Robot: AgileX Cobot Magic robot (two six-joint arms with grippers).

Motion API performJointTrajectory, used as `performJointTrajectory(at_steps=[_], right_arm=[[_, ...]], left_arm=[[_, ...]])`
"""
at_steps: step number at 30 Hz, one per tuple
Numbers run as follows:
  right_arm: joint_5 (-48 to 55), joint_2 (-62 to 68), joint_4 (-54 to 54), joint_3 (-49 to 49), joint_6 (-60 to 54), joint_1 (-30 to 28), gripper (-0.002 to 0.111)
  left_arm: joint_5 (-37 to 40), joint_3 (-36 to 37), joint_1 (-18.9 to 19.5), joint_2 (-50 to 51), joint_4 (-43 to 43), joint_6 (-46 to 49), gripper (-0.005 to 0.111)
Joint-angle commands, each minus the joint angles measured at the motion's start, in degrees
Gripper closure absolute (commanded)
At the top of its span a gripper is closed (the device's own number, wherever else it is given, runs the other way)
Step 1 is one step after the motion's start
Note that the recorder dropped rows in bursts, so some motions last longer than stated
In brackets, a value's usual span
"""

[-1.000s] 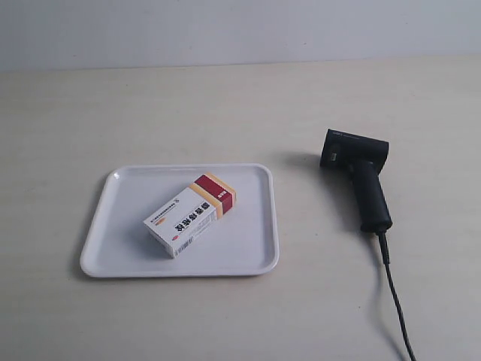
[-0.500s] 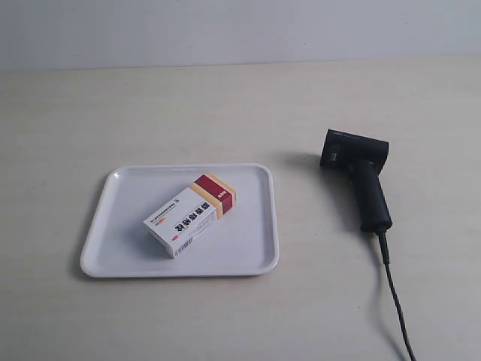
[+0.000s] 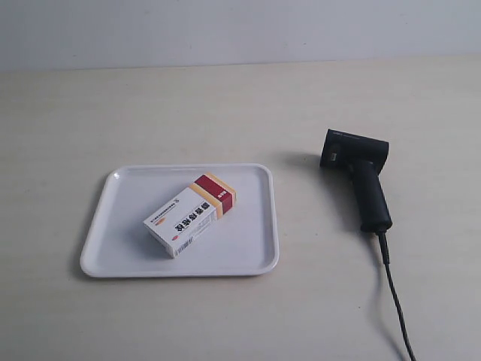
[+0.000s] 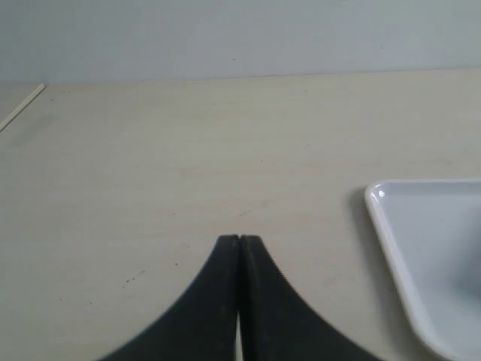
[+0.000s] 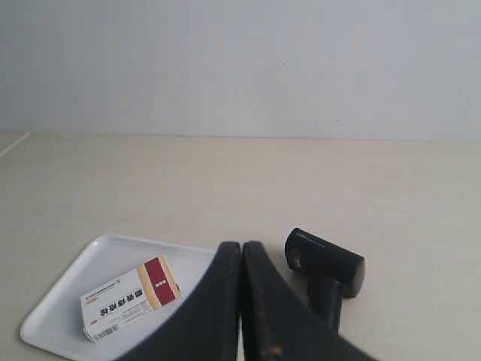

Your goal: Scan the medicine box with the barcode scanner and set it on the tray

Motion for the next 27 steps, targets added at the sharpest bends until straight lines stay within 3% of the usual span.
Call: performJointTrajectory(at_steps=[1,6,13,22,27], right_arm=[[-0.8,-0.3,0.3,0.3,0.0,0.0,0.108],[-1.3,-0.3,-2.4,0.2,-2.1,0.0,0.108],[-3.0,-0.5,-16.6,0.2,-2.0,-0.5,0.108],[-17.9,-7.1,-16.9,11.8,-1.5,-16.6,0.108],[-23.2,-15.5,-16.0,23.4,-1.5,-18.8,0.108]], left_arm=[[0.0,0.1,0.2,-0.3,0.3,-0.5,0.107],[0.0,0.1,0.2,-0.3,0.3,-0.5,0.107],[0.0,0.1,0.2,-0.3,0.3,-0.5,0.107],[0.0,0.1,0.2,-0.3,0.3,-0.5,0.107],[0.0,0.1,0.2,-0.3,0.3,-0.5,0.107]])
